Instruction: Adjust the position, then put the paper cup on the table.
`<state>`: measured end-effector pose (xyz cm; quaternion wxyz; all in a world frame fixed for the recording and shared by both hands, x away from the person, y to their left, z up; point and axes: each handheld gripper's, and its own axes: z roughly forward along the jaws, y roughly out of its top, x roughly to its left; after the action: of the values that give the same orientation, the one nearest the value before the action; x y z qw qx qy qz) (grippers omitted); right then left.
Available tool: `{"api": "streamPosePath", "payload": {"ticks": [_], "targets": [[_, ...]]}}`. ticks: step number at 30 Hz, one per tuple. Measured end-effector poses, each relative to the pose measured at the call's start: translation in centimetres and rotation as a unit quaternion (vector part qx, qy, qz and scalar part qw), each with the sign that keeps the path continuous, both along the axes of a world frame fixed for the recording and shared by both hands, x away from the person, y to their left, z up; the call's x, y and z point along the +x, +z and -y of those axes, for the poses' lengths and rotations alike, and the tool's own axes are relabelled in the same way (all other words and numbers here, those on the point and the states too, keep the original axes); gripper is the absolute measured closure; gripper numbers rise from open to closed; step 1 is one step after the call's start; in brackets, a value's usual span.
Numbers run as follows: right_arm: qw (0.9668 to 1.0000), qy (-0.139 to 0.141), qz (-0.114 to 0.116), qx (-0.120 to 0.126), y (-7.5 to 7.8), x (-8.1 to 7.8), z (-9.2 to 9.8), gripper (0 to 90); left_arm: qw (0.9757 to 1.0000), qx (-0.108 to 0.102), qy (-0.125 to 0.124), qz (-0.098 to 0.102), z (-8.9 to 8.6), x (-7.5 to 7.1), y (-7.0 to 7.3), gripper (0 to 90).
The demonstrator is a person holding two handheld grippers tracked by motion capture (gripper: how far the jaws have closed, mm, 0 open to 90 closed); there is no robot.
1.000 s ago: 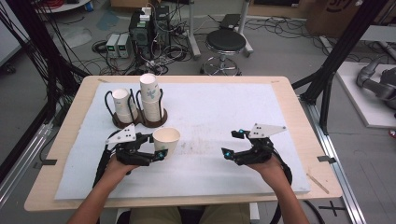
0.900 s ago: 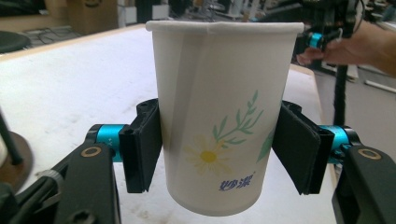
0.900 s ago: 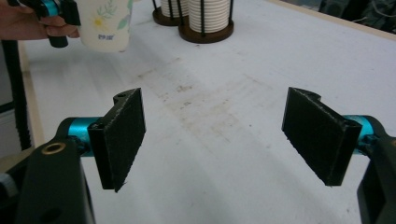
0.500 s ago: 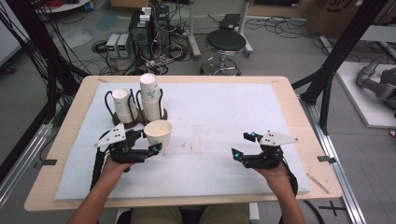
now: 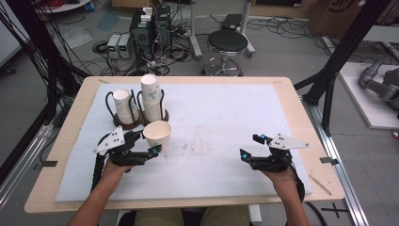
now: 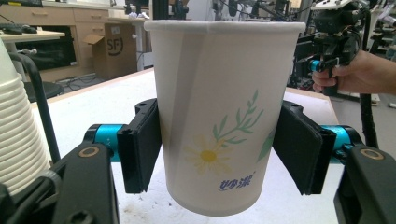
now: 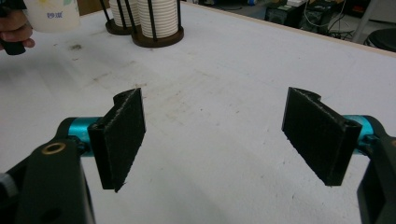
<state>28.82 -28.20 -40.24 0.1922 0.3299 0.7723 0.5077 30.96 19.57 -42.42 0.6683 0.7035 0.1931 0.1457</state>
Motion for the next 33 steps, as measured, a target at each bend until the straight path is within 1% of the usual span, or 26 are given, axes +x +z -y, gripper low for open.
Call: {"api": "streamPosePath", "payload": {"ticks": [7,16,21,24,28,30,33], "targets": [[1.0000,0.002,0.001,-0.002,0.0,0.0,0.0,22.2,1.0000,0.008,0.004,-0.002,0.1,0.0,-0.1,35.0],[1.0000,0.004,-0.001,-0.003,-0.1,0.2,-0.1,22.2,0.9999,0.007,0.009,-0.006,-0.1,0.1,-0.2,34.7],[1.0000,0.004,-0.003,-0.004,-0.2,0.2,-0.1,22.2,0.9998,0.009,0.012,-0.013,-0.2,0.3,-0.5,34.9],[1.0000,0.006,-0.002,-0.007,-0.2,0.2,-0.2,22.2,0.9996,0.013,0.015,-0.020,-0.1,0.6,-0.8,35.1],[0.9999,0.009,-0.001,-0.008,-0.1,0.0,-0.2,22.2,0.9989,0.025,0.025,-0.030,0.4,1.4,-1.0,35.1],[0.9999,0.009,0.001,-0.008,-0.1,-0.1,-0.1,22.2,0.9986,0.030,0.026,-0.034,0.6,1.9,-1.0,35.1],[0.9999,0.009,0.000,-0.006,-0.1,-0.2,0.0,22.2,0.9985,0.024,0.033,-0.035,1.1,2.5,-0.8,35.0]]}}
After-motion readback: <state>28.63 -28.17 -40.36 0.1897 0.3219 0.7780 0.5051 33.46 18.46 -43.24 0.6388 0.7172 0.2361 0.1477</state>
